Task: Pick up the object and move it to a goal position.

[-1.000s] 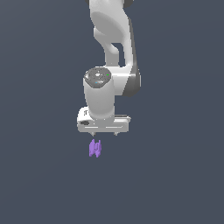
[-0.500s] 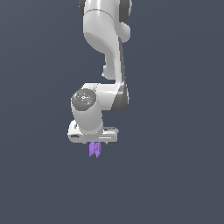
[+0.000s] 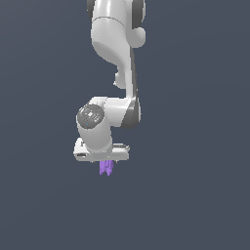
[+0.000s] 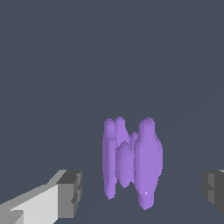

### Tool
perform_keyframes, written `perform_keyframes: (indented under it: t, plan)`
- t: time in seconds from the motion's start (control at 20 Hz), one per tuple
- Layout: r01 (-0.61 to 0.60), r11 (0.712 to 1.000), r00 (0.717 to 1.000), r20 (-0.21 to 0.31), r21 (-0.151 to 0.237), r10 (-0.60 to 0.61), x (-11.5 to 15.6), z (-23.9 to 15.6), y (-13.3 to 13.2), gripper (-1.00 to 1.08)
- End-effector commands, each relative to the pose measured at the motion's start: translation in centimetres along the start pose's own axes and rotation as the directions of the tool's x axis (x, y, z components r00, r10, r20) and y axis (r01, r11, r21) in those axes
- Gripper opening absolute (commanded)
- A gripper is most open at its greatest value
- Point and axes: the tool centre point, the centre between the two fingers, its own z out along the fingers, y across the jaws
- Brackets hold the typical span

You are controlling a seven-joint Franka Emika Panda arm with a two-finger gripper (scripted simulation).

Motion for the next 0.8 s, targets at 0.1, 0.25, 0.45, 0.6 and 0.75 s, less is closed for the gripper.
perform_keyframes:
  t: [0.1,0.25,0.45,0.6,0.75]
  plan:
    - [0.001,1.0,1.0,0.001,0.0,-0.001,0.0,1.3,0.0,1.0]
    - [0.001,1.0,1.0,0.001,0.0,-0.001,-0.1,3.1,0.0,1.0]
    - [0.002,1.0,1.0,0.0,0.0,-0.002,-0.1,4.8,0.0,1.0]
    - [0.002,1.0,1.0,0.0,0.0,-0.002,0.0,5.0,0.0,1.0]
    - [0.002,1.0,1.0,0.0,0.0,-0.002,0.0,4.9,0.0,-1.0]
